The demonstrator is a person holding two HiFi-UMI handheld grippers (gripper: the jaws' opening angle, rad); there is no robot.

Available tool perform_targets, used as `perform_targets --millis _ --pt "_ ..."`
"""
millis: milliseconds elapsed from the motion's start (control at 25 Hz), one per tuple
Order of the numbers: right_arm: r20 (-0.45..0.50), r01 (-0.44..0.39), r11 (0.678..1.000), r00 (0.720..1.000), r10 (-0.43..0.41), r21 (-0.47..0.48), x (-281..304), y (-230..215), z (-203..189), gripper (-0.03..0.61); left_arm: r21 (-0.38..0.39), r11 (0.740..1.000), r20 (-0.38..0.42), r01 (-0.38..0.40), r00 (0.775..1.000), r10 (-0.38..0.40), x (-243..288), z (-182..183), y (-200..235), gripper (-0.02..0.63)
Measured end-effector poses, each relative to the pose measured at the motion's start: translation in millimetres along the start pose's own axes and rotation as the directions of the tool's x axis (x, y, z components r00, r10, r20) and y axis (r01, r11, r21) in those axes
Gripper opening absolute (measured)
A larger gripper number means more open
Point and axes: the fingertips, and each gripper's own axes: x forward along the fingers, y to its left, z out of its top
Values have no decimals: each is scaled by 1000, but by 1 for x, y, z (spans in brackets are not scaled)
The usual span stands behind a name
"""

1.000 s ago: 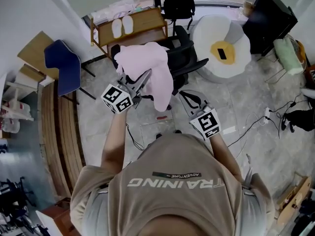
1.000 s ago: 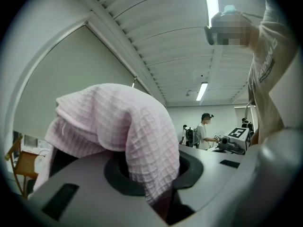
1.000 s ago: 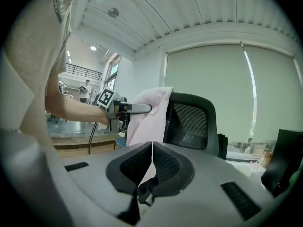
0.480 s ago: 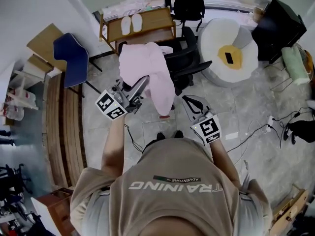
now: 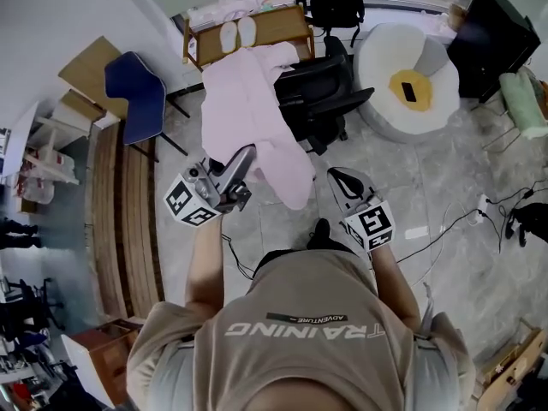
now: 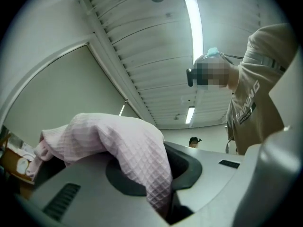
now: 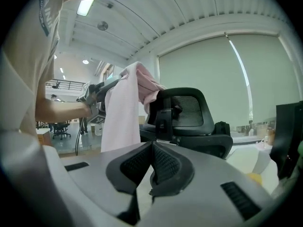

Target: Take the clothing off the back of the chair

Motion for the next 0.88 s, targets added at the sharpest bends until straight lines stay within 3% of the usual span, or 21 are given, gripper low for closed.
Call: perform_targets --millis 240,440,640,880 --pt "-4 81 996 997 -81 36 -39 38 -7 32 -25 999 2 36 999 -36 -33 5 -44 77" --pt "-28 134 991 991 -134 -5 -77 85 -12 32 40 993 -18 115 993 -114 -53 20 -97 77" --pt "-69 156 988 985 -156 -9 -119 135 -36 31 28 994 25 108 994 -109 -80 18 -133 77" --pt "-65 170 985 983 -171 -14 -141 143 -26 32 24 994 35 105 994 -106 -87 30 -154 77"
